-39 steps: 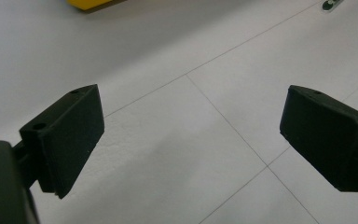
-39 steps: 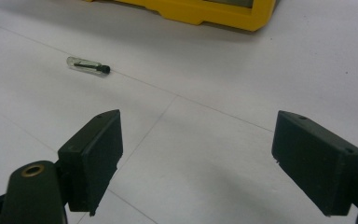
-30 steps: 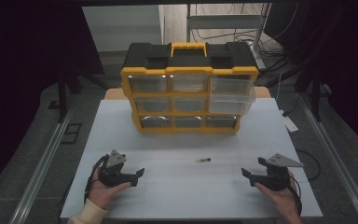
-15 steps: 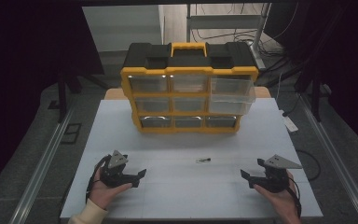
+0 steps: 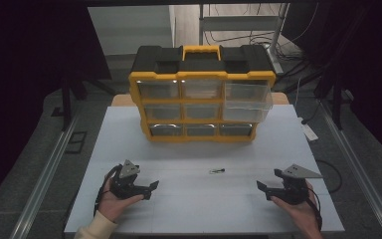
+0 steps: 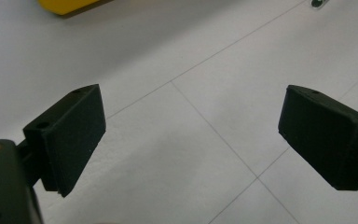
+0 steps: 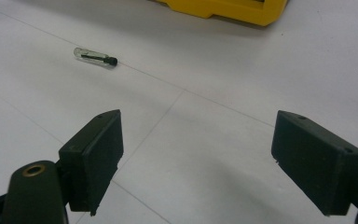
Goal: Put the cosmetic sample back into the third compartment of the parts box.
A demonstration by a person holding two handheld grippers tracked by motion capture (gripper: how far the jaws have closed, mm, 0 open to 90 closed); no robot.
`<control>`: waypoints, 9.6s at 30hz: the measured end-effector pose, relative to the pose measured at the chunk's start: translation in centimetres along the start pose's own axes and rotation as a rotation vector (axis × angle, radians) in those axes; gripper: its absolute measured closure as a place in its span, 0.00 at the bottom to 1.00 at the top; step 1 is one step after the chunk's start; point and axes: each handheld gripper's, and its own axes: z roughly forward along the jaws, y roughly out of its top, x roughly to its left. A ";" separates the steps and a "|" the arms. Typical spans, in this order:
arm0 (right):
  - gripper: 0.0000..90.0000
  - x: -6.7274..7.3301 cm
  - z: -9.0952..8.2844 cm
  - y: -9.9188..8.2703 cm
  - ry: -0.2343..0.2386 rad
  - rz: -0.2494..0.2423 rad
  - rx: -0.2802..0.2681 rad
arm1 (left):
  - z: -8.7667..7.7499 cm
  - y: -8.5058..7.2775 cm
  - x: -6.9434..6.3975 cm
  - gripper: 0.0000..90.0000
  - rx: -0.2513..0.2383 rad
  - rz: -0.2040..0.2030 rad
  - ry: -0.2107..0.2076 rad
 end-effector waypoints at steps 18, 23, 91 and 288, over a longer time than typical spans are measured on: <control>0.20 0.7 0.5 2.4 0.016 -0.081 -0.002 | 0.2 -0.1 -0.2 0.09 0.014 0.014 -0.009; 0.22 1.2 0.9 3.4 0.060 -0.100 0.030 | 0.2 -0.1 -0.2 0.09 0.017 0.011 -0.011; 0.21 5.8 10.9 10.6 0.376 -0.464 0.310 | 0.3 0.2 -0.6 0.10 0.009 0.043 -0.014; 0.91 4.7 -6.0 18.4 0.337 -0.134 -0.448 | -0.1 0.2 -0.8 0.10 -0.026 0.052 -0.009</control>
